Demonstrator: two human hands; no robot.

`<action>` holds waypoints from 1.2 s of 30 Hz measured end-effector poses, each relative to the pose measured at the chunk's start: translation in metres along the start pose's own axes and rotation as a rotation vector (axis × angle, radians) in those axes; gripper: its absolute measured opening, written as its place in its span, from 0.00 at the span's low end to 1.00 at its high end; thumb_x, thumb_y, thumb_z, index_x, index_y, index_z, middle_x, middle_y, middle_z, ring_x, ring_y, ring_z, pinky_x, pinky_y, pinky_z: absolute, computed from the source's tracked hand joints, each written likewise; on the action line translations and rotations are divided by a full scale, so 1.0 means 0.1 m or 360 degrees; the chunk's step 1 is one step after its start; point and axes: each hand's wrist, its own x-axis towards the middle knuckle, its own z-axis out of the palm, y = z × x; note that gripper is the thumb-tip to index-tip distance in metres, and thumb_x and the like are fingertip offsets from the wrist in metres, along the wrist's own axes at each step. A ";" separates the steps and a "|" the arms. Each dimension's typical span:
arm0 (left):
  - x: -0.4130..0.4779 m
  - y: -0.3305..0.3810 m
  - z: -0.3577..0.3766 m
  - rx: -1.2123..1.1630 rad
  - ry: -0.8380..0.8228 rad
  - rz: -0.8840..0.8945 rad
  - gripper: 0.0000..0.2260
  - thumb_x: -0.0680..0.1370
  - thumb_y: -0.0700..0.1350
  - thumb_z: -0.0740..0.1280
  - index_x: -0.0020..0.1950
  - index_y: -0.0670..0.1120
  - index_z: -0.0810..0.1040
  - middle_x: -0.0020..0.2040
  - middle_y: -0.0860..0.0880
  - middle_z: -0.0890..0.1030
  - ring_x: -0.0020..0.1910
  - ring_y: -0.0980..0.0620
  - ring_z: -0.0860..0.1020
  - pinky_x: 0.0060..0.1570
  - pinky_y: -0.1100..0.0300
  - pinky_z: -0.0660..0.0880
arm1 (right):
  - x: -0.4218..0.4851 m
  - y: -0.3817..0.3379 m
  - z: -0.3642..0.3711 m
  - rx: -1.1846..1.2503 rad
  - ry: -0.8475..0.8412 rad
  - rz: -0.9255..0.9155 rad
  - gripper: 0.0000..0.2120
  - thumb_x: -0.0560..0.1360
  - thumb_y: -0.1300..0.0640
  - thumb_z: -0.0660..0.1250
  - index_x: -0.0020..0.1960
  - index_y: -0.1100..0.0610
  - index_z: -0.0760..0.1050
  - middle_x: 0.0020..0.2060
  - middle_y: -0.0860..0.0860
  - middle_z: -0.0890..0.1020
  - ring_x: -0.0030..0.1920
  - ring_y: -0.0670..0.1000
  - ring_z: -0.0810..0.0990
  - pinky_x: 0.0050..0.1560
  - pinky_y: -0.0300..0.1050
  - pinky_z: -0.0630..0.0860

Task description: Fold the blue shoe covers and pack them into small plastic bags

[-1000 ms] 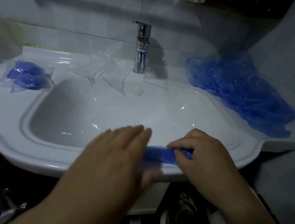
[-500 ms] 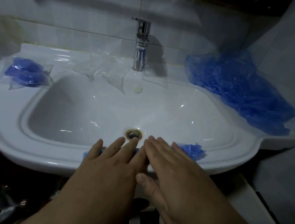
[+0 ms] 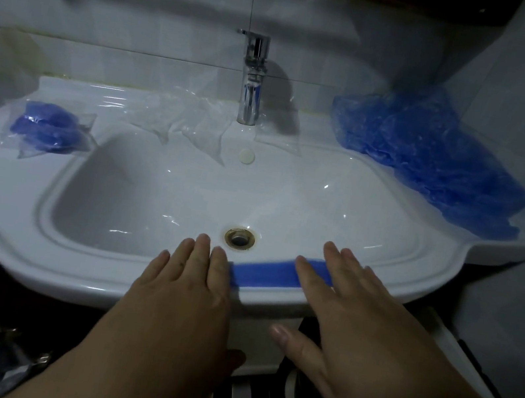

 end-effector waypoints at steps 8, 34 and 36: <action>0.03 -0.22 -0.16 -0.0730 0.0627 0.0258 0.26 0.66 0.68 0.59 0.63 0.67 0.65 0.55 0.63 0.77 0.50 0.59 0.79 0.51 0.57 0.78 | 0.00 0.10 0.00 0.0317 0.0299 -0.0103 0.27 0.80 0.39 0.43 0.78 0.40 0.47 0.79 0.43 0.45 0.77 0.43 0.42 0.76 0.40 0.42; 0.14 -0.33 -0.11 -0.0784 0.0630 0.0716 0.14 0.75 0.48 0.63 0.57 0.57 0.83 0.57 0.61 0.74 0.56 0.61 0.72 0.52 0.69 0.69 | 0.23 0.21 0.28 0.0892 0.1062 -0.0707 0.13 0.70 0.63 0.72 0.51 0.49 0.82 0.50 0.39 0.79 0.53 0.43 0.78 0.52 0.39 0.76; 0.14 -0.31 -0.13 -0.0828 0.0617 0.0711 0.13 0.75 0.47 0.63 0.56 0.55 0.83 0.54 0.60 0.77 0.52 0.59 0.76 0.52 0.63 0.73 | 0.20 0.22 0.29 0.0931 0.1020 -0.0840 0.13 0.66 0.64 0.73 0.47 0.50 0.82 0.49 0.40 0.78 0.53 0.45 0.79 0.51 0.38 0.76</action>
